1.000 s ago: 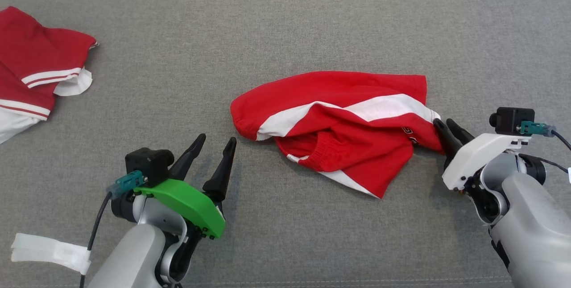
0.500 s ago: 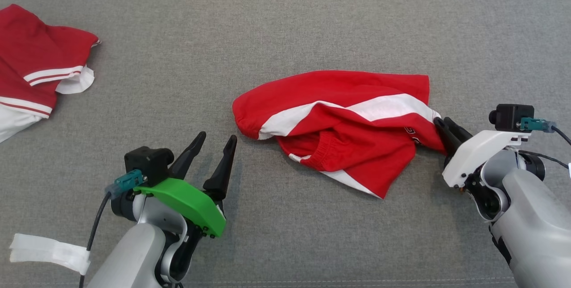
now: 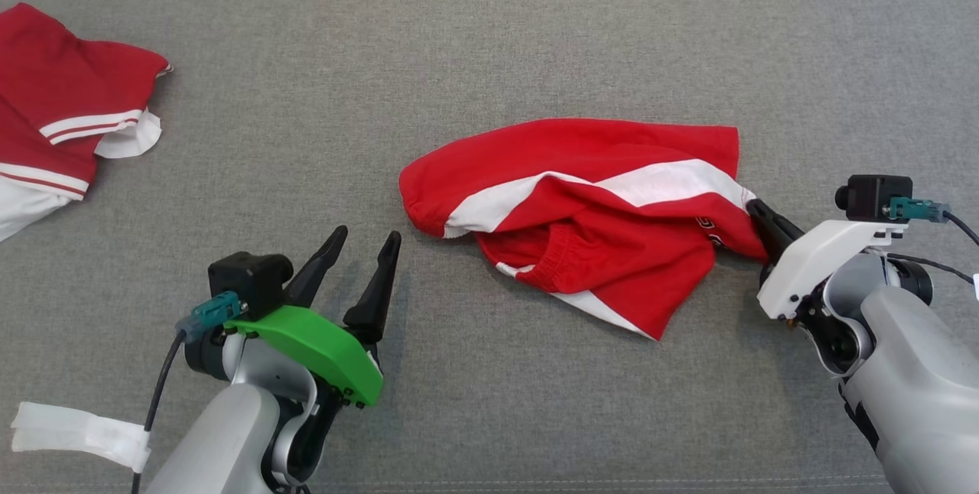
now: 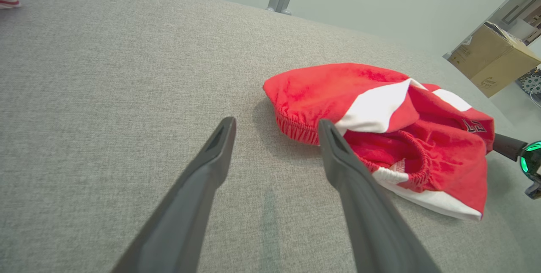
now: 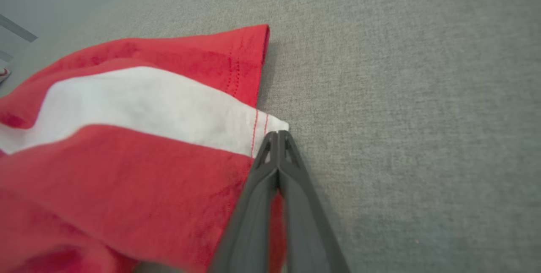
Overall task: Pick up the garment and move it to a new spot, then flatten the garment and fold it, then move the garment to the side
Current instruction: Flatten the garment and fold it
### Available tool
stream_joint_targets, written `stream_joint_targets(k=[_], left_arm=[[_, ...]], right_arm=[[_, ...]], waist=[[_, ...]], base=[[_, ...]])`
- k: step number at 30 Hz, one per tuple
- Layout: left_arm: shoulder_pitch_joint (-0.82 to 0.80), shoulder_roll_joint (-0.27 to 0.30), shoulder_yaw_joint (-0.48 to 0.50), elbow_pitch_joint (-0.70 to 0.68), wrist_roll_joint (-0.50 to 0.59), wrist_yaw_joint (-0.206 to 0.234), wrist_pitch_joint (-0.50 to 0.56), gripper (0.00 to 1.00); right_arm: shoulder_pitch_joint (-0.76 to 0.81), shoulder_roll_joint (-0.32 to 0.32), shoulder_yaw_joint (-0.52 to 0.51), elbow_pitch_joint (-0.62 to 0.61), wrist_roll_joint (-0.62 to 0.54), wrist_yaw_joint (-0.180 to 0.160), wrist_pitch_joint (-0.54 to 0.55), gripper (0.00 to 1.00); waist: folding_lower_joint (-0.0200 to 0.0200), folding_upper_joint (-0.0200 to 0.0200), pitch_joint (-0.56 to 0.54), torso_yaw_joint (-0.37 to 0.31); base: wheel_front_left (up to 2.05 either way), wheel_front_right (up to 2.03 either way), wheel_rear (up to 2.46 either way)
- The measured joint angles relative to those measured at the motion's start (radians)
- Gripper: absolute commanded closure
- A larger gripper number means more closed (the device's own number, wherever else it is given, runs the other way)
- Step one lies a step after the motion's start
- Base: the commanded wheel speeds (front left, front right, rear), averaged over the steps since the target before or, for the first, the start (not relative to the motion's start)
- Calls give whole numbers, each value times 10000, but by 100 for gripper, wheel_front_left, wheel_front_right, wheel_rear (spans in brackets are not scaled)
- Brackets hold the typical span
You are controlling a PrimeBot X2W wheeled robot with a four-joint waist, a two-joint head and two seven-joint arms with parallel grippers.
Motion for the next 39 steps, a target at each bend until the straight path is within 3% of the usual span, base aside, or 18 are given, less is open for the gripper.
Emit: stream_joint_targets(k=[11, 12, 13, 14, 15, 29, 30, 32, 33, 36, 38, 39], left_arm=[[50, 19, 59, -17, 0, 44, -6, 0], [85, 29, 102, -27, -2, 56, -15, 0], [138, 54, 142, -44, -2, 59, -15, 0], [194, 90, 165, -50, -2, 59, -15, 0], [226, 125, 169, -54, -2, 61, -15, 0], [250, 163, -48, -228, 121, 59, 90, 0], [250, 163, -48, -228, 134, 58, 92, 0], [250, 163, -48, -224, 144, 59, 92, 0], [250, 163, -48, -226, 144, 59, 104, 0], [250, 163, -44, -228, 144, 59, 163, 0], [250, 167, -17, -228, 144, 59, 161, 0], [250, 167, -15, -228, 144, 59, 161, 0]], right_arm=[[-179, -180, 207, -84, 337, 0, -224, 100], [-179, -184, 268, -86, 336, 0, -224, 80], [-178, -184, 345, -88, 334, 0, -222, 51], [-179, -192, 458, -92, 332, 0, -221, 10], [-178, -199, 543, -90, 332, 0, -207, 0], [-293, -399, 915, 157, 353, 0, -207, 0], [-333, -403, 924, 173, 399, 0, -207, 8], [-396, -393, 991, 198, 426, 0, -205, 41], [-406, -383, 1035, 205, 435, 0, -205, 52], [-412, -362, 1139, 240, 522, 0, -174, 58], [-430, -314, 1229, 251, 543, 0, -121, 65], [-440, -291, 1264, 253, 593, 0, -121, 75]], waist=[[0, 0, -36, -166], [0, 0, -44, -195], [0, 0, -50, -230], [-1, 0, -53, -269], [0, 0, -52, -308], [0, 0, 64, -333], [0, 0, 69, -298], [0, 0, 71, -229], [0, 0, 71, -196], [0, 0, 74, -102], [0, 0, 73, -67], [0, 0, 72, -59]], base=[[0, 0, 0], [0, 0, 0], [0, 0, 0], [0, 0, 0], [0, 0, 0], [0, 0, 0], [0, 0, 0], [0, 0, 0], [0, 0, 0], [0, 0, 0], [0, 0, 0], [0, 0, 0]])
